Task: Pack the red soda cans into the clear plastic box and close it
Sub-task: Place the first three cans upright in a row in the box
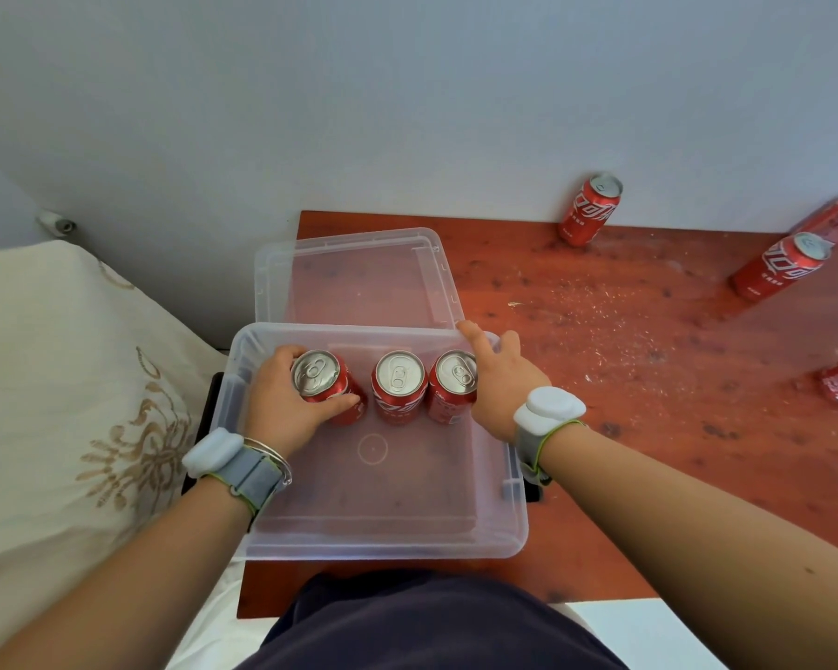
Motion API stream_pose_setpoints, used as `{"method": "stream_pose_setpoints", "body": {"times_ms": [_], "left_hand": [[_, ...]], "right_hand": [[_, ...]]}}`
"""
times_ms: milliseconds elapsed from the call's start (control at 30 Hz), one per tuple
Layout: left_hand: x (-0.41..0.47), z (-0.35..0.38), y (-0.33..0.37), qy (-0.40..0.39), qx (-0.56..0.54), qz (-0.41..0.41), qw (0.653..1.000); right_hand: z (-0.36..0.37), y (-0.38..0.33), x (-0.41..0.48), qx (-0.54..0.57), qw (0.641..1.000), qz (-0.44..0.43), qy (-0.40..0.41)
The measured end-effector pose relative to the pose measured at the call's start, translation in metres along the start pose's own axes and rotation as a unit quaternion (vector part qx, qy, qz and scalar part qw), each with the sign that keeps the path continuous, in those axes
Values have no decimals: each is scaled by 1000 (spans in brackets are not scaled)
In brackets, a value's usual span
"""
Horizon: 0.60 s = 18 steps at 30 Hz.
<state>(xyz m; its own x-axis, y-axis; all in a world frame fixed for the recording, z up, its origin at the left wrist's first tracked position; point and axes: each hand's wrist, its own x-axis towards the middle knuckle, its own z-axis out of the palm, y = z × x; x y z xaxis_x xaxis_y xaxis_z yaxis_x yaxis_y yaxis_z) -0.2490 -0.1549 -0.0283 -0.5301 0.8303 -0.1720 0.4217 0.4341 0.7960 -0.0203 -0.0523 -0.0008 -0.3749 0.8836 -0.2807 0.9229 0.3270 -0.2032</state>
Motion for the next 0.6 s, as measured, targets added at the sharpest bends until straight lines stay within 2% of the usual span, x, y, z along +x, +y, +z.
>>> {"method": "stream_pose_setpoints", "body": {"times_ms": [100, 267, 367, 467, 600], "left_hand": [[1, -2, 3, -15, 7, 9, 1000], [-2, 0, 14, -47, 50, 87, 994], [-2, -2, 14, -67, 45, 103, 991], [0, -4, 12, -79, 48, 102, 990], [-2, -1, 9, -35, 36, 56, 997]], "right_hand": [[0, 0, 1, -2, 1000, 3, 0], [-1, -1, 0, -1, 1000, 3, -3], [-2, 0, 0, 2, 1000, 1, -3], [-2, 0, -1, 6, 1000, -2, -4], [-2, -1, -1, 3, 1000, 2, -3]]}}
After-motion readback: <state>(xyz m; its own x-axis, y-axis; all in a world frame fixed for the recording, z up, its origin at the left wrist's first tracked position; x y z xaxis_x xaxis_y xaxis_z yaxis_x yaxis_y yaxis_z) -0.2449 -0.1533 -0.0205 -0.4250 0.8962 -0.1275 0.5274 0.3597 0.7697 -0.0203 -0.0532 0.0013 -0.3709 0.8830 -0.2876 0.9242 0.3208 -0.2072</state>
